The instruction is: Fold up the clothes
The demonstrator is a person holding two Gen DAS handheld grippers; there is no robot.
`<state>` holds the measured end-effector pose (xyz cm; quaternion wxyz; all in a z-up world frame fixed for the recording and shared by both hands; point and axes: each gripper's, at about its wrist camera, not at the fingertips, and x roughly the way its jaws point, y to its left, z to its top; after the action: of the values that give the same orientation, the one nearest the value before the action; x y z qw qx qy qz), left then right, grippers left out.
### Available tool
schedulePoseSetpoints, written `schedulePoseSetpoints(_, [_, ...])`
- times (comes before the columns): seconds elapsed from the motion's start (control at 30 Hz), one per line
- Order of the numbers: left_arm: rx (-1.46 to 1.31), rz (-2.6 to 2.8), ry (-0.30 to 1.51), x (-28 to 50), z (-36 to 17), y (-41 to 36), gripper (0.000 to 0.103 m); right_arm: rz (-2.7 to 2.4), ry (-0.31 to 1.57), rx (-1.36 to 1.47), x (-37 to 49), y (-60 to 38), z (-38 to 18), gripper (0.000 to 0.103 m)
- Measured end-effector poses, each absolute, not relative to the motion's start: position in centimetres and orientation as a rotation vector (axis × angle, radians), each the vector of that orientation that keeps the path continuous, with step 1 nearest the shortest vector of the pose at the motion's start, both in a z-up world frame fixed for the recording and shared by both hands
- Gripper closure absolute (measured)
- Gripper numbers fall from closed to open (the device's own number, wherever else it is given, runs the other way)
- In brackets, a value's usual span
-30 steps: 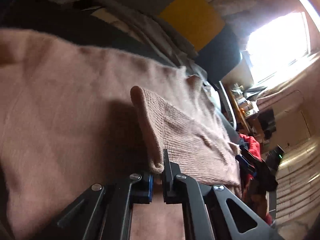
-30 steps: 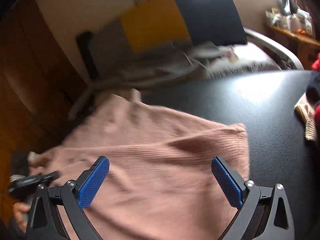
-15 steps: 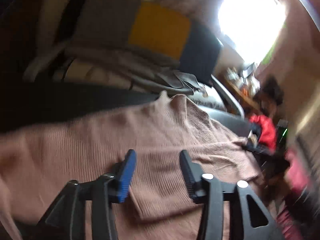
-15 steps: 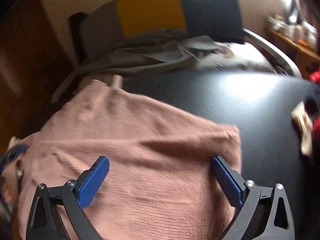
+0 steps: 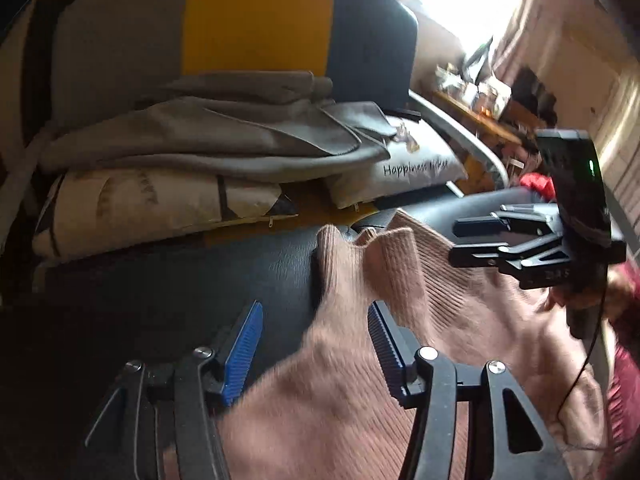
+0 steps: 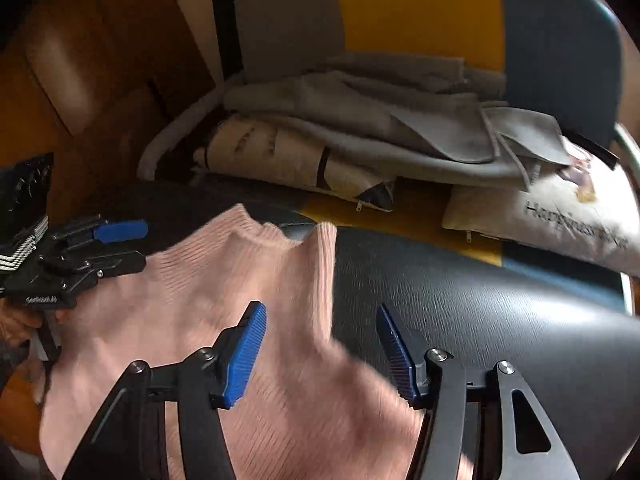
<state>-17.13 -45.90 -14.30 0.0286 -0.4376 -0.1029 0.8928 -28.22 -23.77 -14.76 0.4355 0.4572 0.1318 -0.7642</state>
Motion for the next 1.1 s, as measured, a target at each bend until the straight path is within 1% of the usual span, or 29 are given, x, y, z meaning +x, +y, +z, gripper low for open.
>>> schedulePoseSetpoints(0.03, [-1.366, 2.725, -0.32, -18.0, -14.7, -45.5, 0.047, -1.893, 0.355, 1.138, -28.4, -24.5, -15.1, 0.047])
schedulePoseSetpoints(0.07, [-1.382, 2.695, -0.323, -18.9, -15.1, -45.2, 0.048, -1.883, 0.382, 1.137, -28.7, -25.1, -15.5, 0.052])
schedulePoseSetpoints(0.13, [-1.445, 2.645, -0.3, -20.4, -16.1, -44.1, 0.053, -1.864, 0.435, 1.136, -29.1, -26.5, -16.2, 0.054])
schedulePoseSetpoints(0.2, [-1.46, 2.658, -0.278, -21.1, -16.2, -43.4, 0.089, -1.853, 0.488, 1.113, -28.7, -27.5, -16.2, 0.069])
schedulePoseSetpoints(0.23, [-1.45, 2.666, -0.309, -21.1, -16.0, -43.4, 0.096, -1.843, 0.509, 1.106, -28.4, -27.9, -16.1, 0.091])
schedulePoseSetpoints(0.27, [-1.431, 2.67, -0.366, -20.9, -15.7, -43.5, 0.099, -1.838, 0.526, 1.106, -28.2, -28.2, -15.9, 0.093])
schedulePoseSetpoints(0.33, [-1.353, 2.699, -0.392, -19.6, -14.5, -43.4, 0.099, -1.841, 0.549, 1.097, -27.5, -28.2, -15.4, 0.096])
schedulePoseSetpoints(0.4, [-1.263, 2.726, -0.413, -17.6, -13.1, -43.3, 0.099, -1.837, 0.543, 1.079, -26.6, -27.9, -14.5, 0.096])
schedulePoseSetpoints(0.57, [-1.116, 2.774, -0.423, -12.5, -10.2, -43.0, 0.099, -1.834, 0.412, 1.011, -24.0, -25.4, -11.3, 0.096])
schedulePoseSetpoints(0.73, [-1.058, 2.789, -0.345, -7.5, -9.4, -40.9, 0.099, -1.841, 0.367, 0.988, -20.2, -22.0, -10.0, 0.096])
schedulePoseSetpoints(0.93, [-1.096, 2.777, -0.29, -3.4, -11.4, -38.5, 0.098, -1.868, 0.348, 1.01, -15.6, -17.9, -11.6, 0.096])
schedulePoseSetpoints(1.07, [-1.176, 2.745, -0.289, -1.4, -13.6, -37.9, 0.092, -1.88, 0.397, 1.036, -12.9, -16.1, -13.7, 0.096])
schedulePoseSetpoints(1.1, [-1.197, 2.746, -0.295, -0.7, -14.0, -38.1, 0.091, -1.884, 0.423, 1.04, -12.3, -15.8, -14.2, 0.095])
